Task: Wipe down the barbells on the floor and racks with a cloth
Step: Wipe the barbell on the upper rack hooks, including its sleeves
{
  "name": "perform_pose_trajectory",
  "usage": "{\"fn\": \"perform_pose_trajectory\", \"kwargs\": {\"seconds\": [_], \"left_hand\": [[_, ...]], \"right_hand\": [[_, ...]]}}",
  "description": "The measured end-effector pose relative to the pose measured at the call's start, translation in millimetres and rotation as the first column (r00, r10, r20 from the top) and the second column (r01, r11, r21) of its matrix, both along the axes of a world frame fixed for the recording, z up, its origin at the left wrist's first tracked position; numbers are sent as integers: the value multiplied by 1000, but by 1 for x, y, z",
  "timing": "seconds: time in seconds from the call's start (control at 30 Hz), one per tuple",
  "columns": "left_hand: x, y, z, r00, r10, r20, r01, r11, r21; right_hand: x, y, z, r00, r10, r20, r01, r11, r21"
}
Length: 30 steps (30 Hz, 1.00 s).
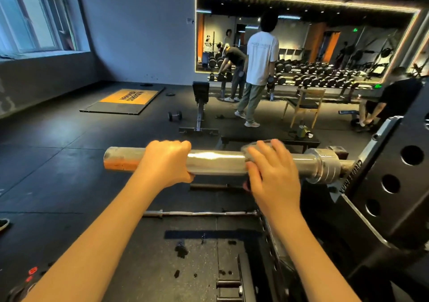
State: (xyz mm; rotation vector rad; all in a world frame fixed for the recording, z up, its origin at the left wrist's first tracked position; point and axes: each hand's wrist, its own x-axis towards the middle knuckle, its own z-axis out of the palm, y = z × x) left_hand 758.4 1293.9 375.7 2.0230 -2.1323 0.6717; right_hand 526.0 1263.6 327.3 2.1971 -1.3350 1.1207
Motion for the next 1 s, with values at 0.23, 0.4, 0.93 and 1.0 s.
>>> {"fn": "perform_pose_trajectory", "kwargs": {"seconds": [0.23,0.4,0.93,1.0], "left_hand": [[0,2,-18,998,-59,14,61,969,-239],[-3,1,-35,1000,-13,3,14,920,-392],[7,6,2,997,18,-70,-16,999,33],[6,3,6,998,60,-11,-59,995,74]], "right_hand": [[-5,-7,-2,949,-189,253,189,982,26],[-15,0,-4,998,57,9,-57,998,-23],[-34,-18,6,972,-160,173,160,987,15],[-3,-10,6,967,-130,221,123,991,44]]}}
